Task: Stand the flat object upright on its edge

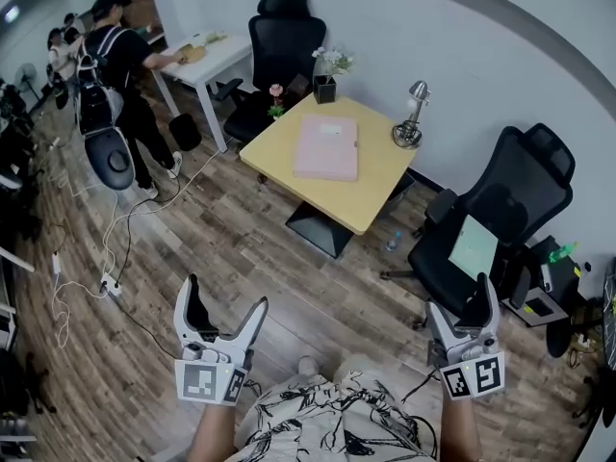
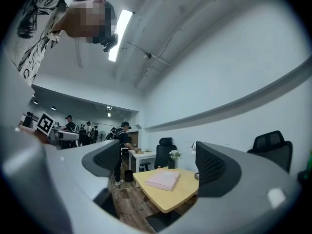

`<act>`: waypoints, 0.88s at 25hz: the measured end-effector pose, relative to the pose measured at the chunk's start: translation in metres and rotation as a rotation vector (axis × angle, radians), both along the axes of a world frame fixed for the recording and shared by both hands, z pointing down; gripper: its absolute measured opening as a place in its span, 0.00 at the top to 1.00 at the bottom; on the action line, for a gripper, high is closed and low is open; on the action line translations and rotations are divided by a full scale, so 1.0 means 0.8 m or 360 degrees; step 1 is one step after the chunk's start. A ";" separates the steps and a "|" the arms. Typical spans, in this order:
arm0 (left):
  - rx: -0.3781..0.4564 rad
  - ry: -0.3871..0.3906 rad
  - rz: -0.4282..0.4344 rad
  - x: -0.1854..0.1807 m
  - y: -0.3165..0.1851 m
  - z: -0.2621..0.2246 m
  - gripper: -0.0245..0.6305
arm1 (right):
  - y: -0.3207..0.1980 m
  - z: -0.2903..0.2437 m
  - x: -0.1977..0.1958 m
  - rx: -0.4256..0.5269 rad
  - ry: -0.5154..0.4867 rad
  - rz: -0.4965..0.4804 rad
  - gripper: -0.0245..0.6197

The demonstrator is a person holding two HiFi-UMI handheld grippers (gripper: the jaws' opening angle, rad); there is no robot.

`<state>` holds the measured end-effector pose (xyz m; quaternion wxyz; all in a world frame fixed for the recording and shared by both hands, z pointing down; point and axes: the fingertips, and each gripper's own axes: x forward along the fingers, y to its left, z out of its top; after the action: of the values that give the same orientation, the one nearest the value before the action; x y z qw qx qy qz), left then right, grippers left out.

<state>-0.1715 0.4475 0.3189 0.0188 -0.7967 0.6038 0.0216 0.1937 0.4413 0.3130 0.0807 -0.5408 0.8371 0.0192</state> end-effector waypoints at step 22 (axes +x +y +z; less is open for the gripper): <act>-0.0096 0.0063 0.0048 0.023 -0.182 0.027 0.16 | -0.177 0.027 0.016 -0.0121 -0.0031 -0.0016 0.21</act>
<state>-0.1531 0.3021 0.3406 -0.0176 -0.8053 0.5923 0.0193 0.2065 0.2999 0.3345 0.0683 -0.5394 0.8391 -0.0183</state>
